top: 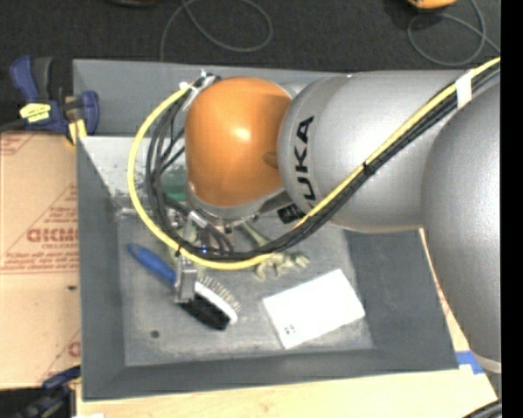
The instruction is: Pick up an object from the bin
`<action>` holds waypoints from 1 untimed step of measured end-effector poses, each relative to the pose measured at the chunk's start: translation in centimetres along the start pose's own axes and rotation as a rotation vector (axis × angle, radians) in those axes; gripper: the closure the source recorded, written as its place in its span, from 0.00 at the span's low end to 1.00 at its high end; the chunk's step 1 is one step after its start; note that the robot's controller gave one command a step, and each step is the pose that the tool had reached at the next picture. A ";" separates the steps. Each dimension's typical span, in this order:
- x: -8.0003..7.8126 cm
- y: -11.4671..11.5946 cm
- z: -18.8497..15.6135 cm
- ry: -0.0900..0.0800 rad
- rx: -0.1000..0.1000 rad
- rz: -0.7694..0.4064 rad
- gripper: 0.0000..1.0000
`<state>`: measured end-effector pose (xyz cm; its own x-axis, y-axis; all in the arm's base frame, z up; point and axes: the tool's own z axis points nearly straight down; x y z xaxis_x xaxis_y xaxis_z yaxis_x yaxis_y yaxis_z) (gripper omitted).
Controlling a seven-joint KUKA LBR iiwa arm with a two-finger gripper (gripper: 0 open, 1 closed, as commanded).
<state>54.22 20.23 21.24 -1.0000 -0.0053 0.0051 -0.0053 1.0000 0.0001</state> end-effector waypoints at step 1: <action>-0.2 -0.1 -0.5 -0.008 -0.002 0.005 0.00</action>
Offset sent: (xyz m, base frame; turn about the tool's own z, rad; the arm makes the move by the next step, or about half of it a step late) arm -0.0084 -0.0392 -0.1424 0.2522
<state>54.41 20.11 21.72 -1.0000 -0.0004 -0.0028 -0.0004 1.0000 0.0017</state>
